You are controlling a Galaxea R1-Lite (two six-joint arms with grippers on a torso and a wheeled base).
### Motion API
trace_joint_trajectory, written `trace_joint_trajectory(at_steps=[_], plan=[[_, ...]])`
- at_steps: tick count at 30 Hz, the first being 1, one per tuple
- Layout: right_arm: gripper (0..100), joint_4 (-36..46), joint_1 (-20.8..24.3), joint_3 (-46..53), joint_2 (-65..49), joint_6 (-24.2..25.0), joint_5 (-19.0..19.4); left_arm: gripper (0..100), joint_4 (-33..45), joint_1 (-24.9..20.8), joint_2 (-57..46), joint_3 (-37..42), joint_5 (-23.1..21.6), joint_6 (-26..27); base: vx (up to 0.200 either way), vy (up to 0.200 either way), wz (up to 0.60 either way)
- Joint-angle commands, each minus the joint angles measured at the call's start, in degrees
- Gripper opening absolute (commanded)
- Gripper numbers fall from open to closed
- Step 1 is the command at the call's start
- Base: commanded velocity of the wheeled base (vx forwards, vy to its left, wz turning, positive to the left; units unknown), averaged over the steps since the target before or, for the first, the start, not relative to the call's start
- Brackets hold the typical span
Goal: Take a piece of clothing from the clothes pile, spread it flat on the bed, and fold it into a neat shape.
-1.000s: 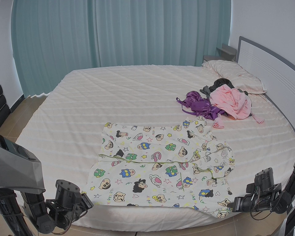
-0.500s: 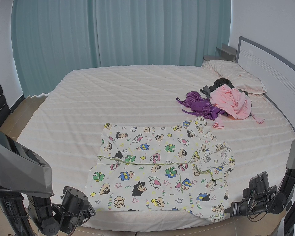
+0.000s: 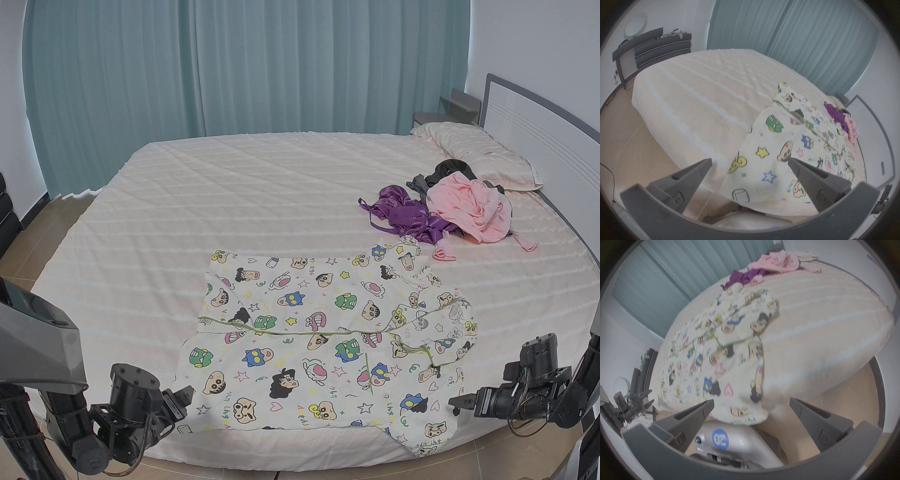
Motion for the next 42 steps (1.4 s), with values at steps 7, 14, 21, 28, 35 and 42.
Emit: trace_joint_trajectory(at_steps=[7, 14, 21, 28, 35, 42], plan=[[100, -1.43, -5.22, -12.27, 0.35, 4.08, 1.89, 100, -0.43, 9.81, -12.91, 0.11, -1.71, 4.0, 0.0, 0.0, 0.0], [100, 5.6, -9.44, -25.63, 4.66, 6.71, 2.42, 100, 3.52, 11.04, -13.35, -10.35, -1.97, 4.26, 0.0, 0.0, 0.0], [100, 12.72, -15.51, -38.2, 12.83, 9.35, 3.91, 100, 16.09, 10.6, -12.03, -20.63, -4.61, -2.86, 0.0, 0.0, 0.0], [100, 13.6, -17.26, -48.74, 22.24, 9.09, 6.72, 100, 16.36, 11.31, -9.04, -20.11, -12.87, -4.97, 0.0, 0.0, 0.0], [100, 15.35, -17.53, -50.94, 23.73, 7.42, 12.17, 100, 16.36, 11.04, -7.19, -20.28, -12.96, -5.67, 0.0, 0.0, 0.0], [100, 12.54, -19.99, -48.13, 23.99, 0.74, 19.03, 100, 16.36, 9.2, -7.19, -20.02, -13.13, -7.25, 0.0, 0.0, 0.0]])
